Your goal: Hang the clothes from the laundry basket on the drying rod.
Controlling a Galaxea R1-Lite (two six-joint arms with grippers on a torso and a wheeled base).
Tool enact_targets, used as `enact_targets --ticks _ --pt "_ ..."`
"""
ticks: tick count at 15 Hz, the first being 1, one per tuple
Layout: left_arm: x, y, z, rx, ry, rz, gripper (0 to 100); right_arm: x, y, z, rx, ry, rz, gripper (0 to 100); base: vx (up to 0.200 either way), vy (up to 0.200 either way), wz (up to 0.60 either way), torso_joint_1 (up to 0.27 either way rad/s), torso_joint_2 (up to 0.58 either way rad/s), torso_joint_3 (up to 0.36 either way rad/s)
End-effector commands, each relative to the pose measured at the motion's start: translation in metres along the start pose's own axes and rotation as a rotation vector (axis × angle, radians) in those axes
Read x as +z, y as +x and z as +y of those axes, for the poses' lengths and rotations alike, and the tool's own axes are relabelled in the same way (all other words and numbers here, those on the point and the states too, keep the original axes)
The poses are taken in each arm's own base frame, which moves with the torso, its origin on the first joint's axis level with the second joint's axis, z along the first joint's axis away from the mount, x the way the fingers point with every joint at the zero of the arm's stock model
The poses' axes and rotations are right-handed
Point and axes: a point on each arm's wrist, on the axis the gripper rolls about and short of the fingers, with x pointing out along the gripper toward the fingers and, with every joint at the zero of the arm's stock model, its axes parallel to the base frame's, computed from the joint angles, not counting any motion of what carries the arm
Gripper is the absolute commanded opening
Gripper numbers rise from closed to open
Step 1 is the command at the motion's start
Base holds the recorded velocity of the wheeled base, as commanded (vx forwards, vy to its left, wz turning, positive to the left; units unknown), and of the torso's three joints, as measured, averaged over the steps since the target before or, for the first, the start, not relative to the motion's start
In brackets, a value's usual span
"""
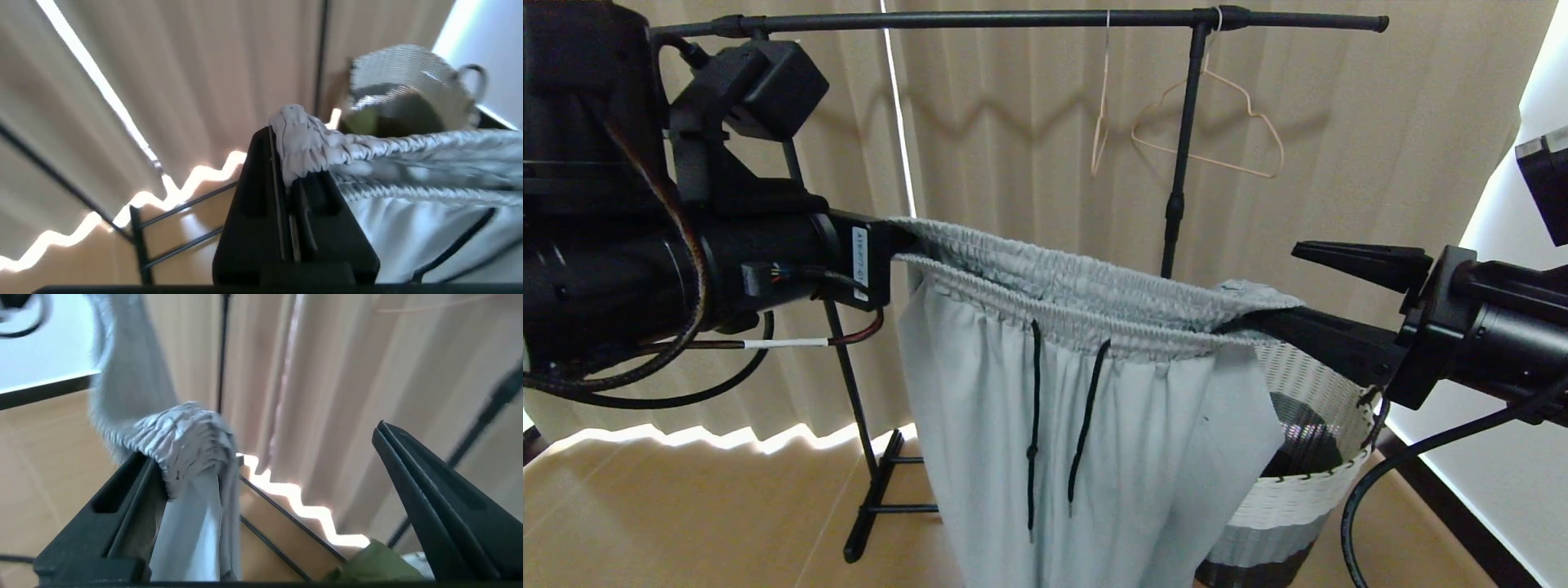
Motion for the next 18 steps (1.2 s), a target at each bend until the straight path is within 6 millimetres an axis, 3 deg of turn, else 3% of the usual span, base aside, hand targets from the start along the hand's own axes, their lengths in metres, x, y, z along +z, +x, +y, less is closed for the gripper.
enact_targets --ticks 1,5,6,8,9,10,11,12,16,18 --pt "-0.002 0.004 0.014 0.058 -0.012 0.012 0 0.002 -0.004 0.002 0.015 -0.003 -0.01 100 0.0 0.0 0.0 0.0 0.0 0.0" --pt "-0.009 0.004 0.025 0.099 -0.022 0.033 0 0.001 -0.008 0.002 0.011 -0.006 -0.013 100 0.0 0.0 0.0 0.0 0.0 0.0" --pt "-0.018 0.004 0.024 0.098 -0.017 0.061 0 -0.006 -0.011 0.001 -0.007 -0.018 0.003 100 0.0 0.0 0.0 0.0 0.0 0.0" --pt "-0.023 -0.008 0.025 0.098 -0.016 0.06 0 -0.013 -0.02 -0.008 -0.069 -0.07 0.019 100 0.0 0.0 0.0 0.0 0.0 0.0" --pt "-0.025 -0.023 0.028 0.106 -0.014 0.047 0 -0.021 -0.028 -0.017 -0.135 -0.119 0.045 100 0.0 0.0 0.0 0.0 0.0 0.0" --pt "-0.025 -0.023 0.028 0.106 -0.014 0.047 0 -0.021 -0.028 -0.017 -0.135 -0.119 0.045 100 0.0 0.0 0.0 0.0 0.0 0.0" --pt "-0.031 -0.05 0.034 0.129 0.018 0.021 0 -0.035 -0.04 -0.026 -0.212 -0.153 0.056 100 0.0 0.0 0.0 0.0 0.0 0.0" --pt "-0.035 -0.064 0.037 0.147 0.021 0.005 0 -0.041 -0.045 -0.028 -0.247 -0.161 0.039 100 0.0 0.0 0.0 0.0 0.0 0.0" --pt "-0.059 -0.112 0.057 0.304 -0.014 -0.029 0 -0.061 -0.057 -0.026 -0.428 -0.189 -0.028 100 0.0 0.0 0.0 0.0 0.0 0.0" --pt "-0.077 -0.133 0.058 0.344 -0.025 -0.037 0 -0.074 -0.064 -0.027 -0.467 -0.182 -0.003 100 0.0 0.0 0.0 0.0 0.0 0.0"
